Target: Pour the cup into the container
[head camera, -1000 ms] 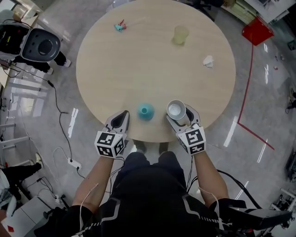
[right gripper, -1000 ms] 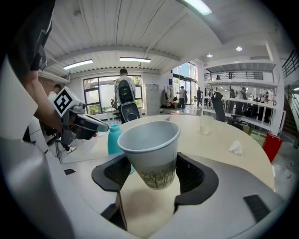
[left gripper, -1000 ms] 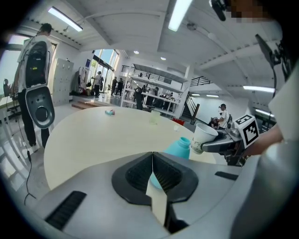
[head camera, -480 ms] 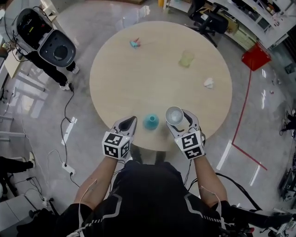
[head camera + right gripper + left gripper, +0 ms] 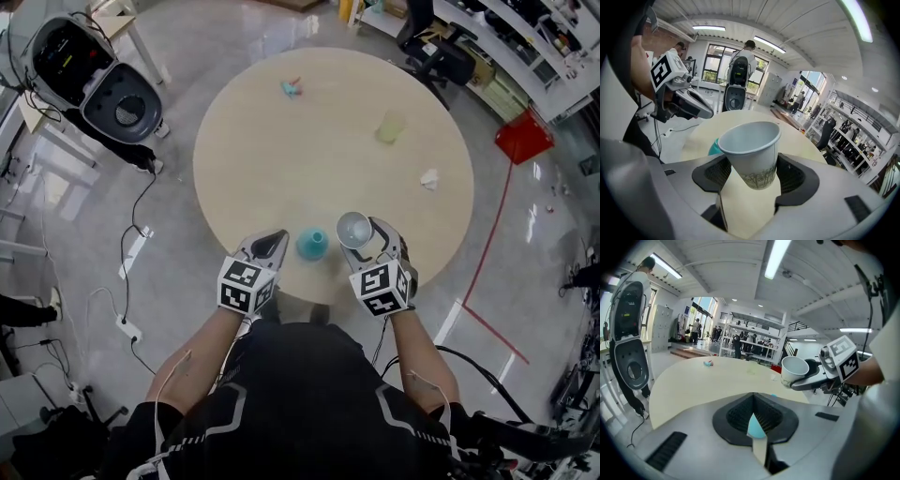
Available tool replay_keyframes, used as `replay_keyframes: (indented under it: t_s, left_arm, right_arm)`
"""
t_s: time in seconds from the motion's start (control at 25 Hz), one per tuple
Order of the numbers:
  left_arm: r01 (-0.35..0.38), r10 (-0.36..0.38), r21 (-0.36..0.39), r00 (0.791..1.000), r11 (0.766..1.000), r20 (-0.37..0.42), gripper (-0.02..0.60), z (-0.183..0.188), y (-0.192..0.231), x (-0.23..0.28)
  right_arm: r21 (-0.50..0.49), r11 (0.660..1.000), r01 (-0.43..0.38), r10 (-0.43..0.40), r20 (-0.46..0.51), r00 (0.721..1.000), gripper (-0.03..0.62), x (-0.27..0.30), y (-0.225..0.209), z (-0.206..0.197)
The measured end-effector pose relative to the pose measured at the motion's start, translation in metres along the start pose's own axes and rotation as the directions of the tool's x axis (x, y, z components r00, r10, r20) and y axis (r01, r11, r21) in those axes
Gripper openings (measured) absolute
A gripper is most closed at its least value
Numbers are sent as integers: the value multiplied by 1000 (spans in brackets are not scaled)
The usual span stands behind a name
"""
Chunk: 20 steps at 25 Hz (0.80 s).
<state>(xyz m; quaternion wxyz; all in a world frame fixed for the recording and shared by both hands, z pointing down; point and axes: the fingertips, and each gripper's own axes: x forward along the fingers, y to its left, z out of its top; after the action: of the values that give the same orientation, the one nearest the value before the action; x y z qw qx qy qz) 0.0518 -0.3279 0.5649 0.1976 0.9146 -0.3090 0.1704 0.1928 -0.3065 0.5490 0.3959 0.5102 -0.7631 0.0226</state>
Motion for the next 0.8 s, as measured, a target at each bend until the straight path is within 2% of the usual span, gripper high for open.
replay_keyframes:
  t_s: [0.12, 0.6, 0.8]
  left_arm:
    - [-11, 11, 0, 1000, 1000, -3, 0, -3, 2, -1]
    - [-19, 19, -25, 1000, 1000, 5, 0, 11, 8, 20]
    - [-14, 14, -3, 1000, 1000, -24, 0, 10, 9, 26]
  right_arm:
    - [-60, 998, 0, 0, -6, 1000, 307, 2, 4, 2]
    - [-168, 985, -23, 5, -105, 994, 307, 28, -7, 3]
    - [-215, 977, -16, -18, -152, 988, 307, 37, -11, 2]
